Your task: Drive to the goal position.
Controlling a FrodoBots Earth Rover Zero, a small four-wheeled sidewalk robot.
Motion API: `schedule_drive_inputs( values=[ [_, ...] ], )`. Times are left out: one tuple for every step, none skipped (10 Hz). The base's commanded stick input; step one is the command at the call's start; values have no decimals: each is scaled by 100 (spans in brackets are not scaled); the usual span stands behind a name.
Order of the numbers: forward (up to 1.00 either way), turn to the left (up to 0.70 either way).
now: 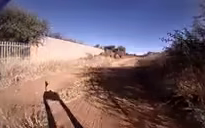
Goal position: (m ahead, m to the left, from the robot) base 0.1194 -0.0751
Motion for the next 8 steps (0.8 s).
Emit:
schedule_drive_inputs(
  values=[
    [50, 0],
    [50, 0],
    [50, 0],
    [50, 0],
    [50, 0],
    [50, 0],
    [50, 0],
    [50, 0]
  ],
)
